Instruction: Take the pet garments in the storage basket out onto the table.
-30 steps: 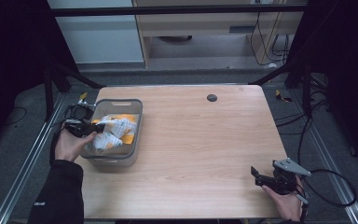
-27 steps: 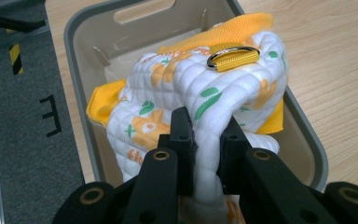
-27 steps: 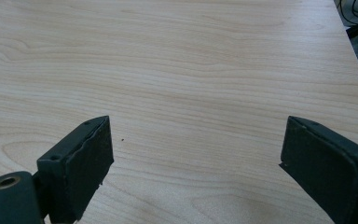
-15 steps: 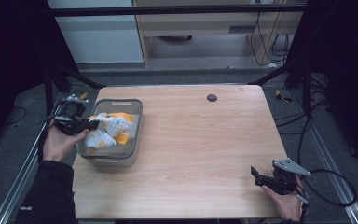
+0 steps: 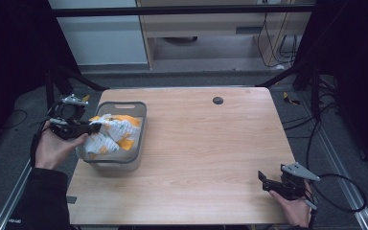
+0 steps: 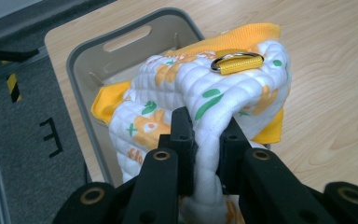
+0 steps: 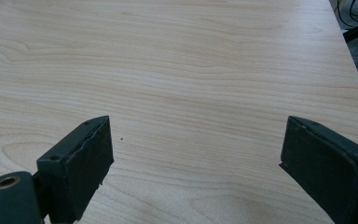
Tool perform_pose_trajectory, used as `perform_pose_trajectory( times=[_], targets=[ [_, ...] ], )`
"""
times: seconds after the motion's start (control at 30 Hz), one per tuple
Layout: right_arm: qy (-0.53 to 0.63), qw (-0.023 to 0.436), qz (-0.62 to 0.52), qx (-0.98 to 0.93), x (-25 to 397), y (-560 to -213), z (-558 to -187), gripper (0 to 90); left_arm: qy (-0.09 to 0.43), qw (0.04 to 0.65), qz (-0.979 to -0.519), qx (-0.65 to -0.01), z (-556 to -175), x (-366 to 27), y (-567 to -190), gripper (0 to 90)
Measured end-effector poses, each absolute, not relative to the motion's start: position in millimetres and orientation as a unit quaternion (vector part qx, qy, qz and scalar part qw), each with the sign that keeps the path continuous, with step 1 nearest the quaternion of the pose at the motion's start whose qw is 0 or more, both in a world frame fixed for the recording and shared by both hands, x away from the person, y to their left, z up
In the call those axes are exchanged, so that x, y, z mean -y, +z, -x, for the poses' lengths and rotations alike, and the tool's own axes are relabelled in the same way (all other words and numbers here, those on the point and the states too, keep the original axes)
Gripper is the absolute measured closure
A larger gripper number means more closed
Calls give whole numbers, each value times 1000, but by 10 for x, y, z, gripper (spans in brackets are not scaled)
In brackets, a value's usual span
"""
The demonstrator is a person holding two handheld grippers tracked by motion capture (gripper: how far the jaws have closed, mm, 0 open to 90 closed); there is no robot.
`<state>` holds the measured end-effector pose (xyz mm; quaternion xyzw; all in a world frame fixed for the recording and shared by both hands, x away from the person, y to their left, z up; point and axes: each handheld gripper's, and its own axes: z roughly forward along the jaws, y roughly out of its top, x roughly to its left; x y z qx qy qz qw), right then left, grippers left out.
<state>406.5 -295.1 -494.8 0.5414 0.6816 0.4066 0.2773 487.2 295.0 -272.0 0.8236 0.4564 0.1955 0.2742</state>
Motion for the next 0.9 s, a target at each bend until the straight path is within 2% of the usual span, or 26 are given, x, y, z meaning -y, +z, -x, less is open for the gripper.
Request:
perform_pose_trajectory(
  times=[0.9],
  targets=[
    [408, 282, -539, -681, 2952, -4939, -4057, 88, 181, 280, -866, -374, -4698, -2411, -2553, 796]
  ],
)
